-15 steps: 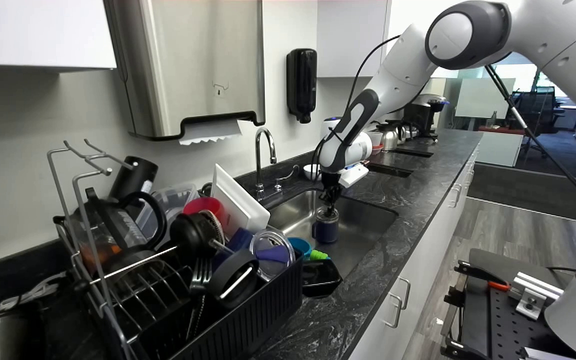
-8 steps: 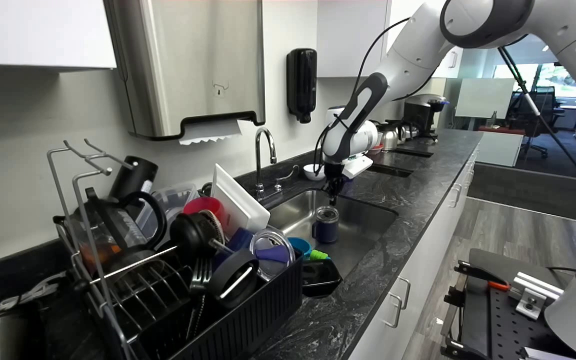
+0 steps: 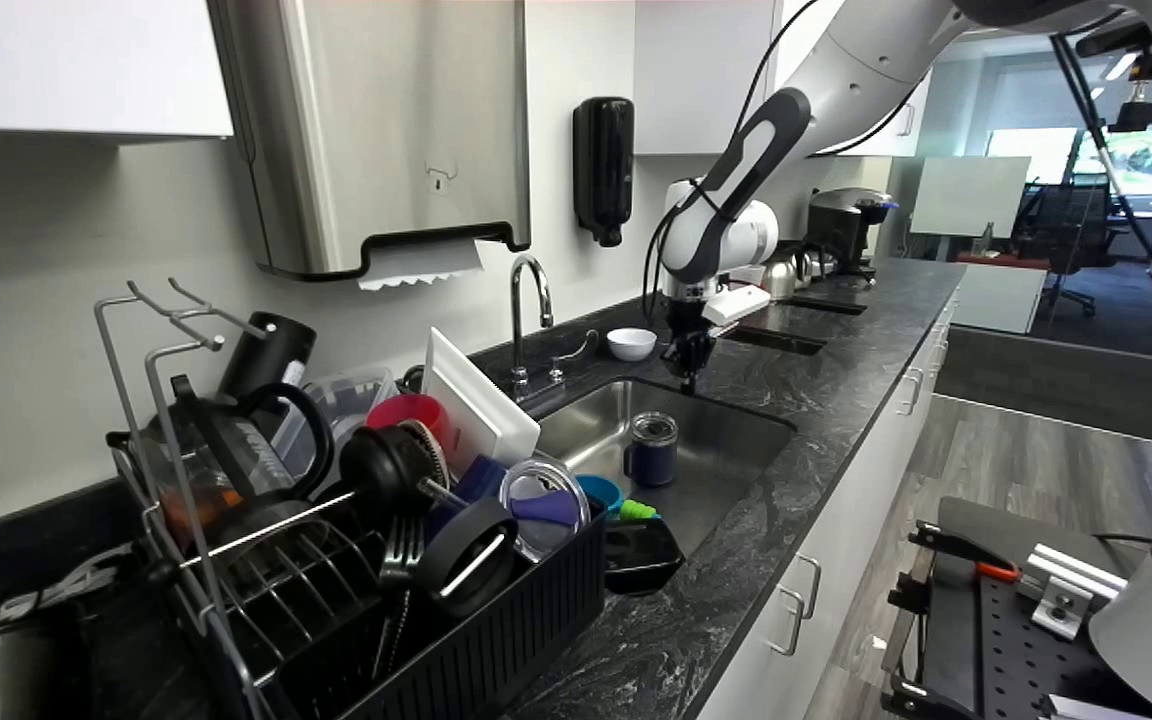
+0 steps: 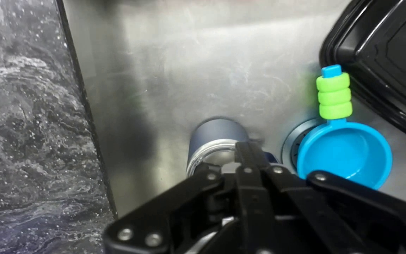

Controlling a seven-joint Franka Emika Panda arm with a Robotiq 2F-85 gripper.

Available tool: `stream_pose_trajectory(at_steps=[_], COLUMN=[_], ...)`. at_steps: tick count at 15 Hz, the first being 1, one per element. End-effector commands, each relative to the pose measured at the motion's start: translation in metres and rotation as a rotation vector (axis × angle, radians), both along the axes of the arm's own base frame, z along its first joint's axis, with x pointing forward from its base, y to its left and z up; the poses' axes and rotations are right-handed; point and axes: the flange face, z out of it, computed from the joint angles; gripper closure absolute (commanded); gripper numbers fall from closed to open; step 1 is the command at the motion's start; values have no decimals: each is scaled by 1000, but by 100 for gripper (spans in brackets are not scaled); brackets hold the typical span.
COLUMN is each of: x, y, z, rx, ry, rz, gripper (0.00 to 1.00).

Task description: Pick up the lid and put it on the cup in the sink

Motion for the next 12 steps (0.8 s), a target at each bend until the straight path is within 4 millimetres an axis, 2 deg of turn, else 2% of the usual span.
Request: stream_pose_trajectory(at_steps=[1,2,3,5,8,12], x=[-24,-28,-34,-44,-59,-82], y=[10,13,16,23,34,52], z=[26,34,41,52,60,62], rx=[36,42,49,40,38,45], ry=[-1,-9,-21,-36,-47,-51], rz=[-50,-56,-61,-59,-60,-56], gripper=[100,100,74,67,45,17])
